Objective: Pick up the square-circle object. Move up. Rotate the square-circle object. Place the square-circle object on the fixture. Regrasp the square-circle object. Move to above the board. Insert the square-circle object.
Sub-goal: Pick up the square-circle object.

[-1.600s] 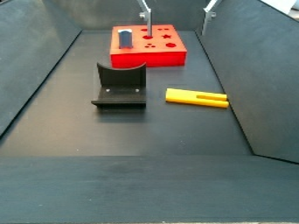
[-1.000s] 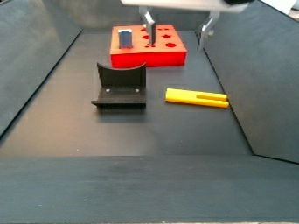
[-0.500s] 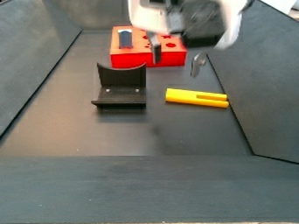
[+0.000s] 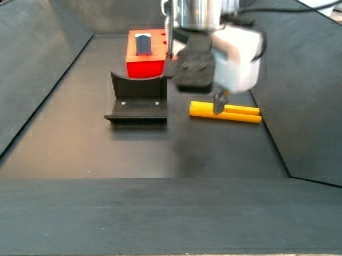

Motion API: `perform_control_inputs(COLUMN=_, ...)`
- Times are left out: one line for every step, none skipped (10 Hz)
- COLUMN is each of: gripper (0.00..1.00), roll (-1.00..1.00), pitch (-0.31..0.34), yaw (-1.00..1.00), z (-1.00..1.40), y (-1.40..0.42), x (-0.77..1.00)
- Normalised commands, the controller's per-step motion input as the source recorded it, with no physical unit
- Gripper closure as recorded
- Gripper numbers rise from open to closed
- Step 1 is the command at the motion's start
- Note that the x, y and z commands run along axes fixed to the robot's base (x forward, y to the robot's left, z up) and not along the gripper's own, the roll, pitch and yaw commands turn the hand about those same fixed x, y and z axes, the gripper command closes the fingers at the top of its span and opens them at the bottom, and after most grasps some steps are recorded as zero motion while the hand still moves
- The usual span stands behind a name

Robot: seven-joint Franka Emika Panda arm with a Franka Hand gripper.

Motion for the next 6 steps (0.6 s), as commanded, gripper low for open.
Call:
perform_control_inputs(gripper=0.00, roll=-0.31, pitch=-0.207, yaw=-0.79, z=-0.07, y=-0.09, x=-0.02)
perform_control_inputs(gripper=0.00, roll=-0.34, pitch=-0.207, yaw=-0.76, z=-0.04, y=-0.09, x=-0.02)
perform_control_inputs(gripper=0.00, roll=-0.42, pitch=-0.219, yaw=-0.69, z=0.00, y=-0.09, x=-0.02)
perform_control_inputs(gripper=0.00, roll=-0.50, pitch=-0.219, yaw=-0.59, z=0.09, y=-0.09, x=-0.03)
perform_control_inputs(gripper=0.00, roll=-0.50, pitch=-0.184, yaw=-0.55, z=0.09, y=-0.09, x=-0.05)
perform_control_inputs(gripper=0.00, roll=-0.50, pitch=-0.067, yaw=-0.53, z=0.00, y=-0.02, x=-0.02)
